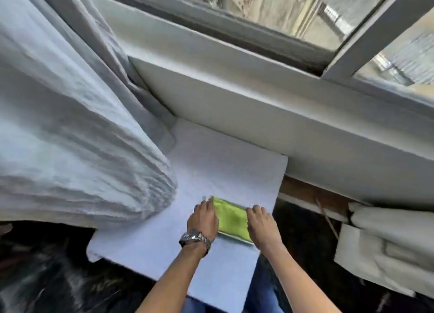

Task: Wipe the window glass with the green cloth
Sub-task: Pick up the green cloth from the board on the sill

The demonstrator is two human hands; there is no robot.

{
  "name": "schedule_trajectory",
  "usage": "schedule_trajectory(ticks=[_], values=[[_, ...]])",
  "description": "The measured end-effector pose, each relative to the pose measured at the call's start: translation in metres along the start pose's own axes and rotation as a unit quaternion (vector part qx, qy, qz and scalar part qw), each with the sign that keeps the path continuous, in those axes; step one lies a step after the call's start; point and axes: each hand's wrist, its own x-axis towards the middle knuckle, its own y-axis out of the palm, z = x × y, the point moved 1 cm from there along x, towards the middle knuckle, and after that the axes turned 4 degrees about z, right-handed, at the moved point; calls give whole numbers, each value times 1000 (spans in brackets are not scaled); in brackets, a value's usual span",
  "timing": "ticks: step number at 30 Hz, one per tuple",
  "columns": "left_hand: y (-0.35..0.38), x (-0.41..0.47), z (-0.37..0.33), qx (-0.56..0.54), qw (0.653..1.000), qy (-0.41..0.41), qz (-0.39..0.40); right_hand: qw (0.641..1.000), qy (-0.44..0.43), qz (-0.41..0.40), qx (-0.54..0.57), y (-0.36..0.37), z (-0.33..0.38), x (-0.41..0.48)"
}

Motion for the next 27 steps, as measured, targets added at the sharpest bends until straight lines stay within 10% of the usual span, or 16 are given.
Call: schedule_trajectory(ticks=[6,13,18,27], values=[[82,44,2,62,997,-30,36,999,27,44,7,62,-13,43],[76,55,-1,-113,990,-85,-29,994,70,79,-13,53,-11,50],[44,46,4,-110,986,-119,45,953,61,112,276,20,-32,33],[-112,-27,-17,-421,906,-37,22,795,70,-241,553,-190,-23,-27]])
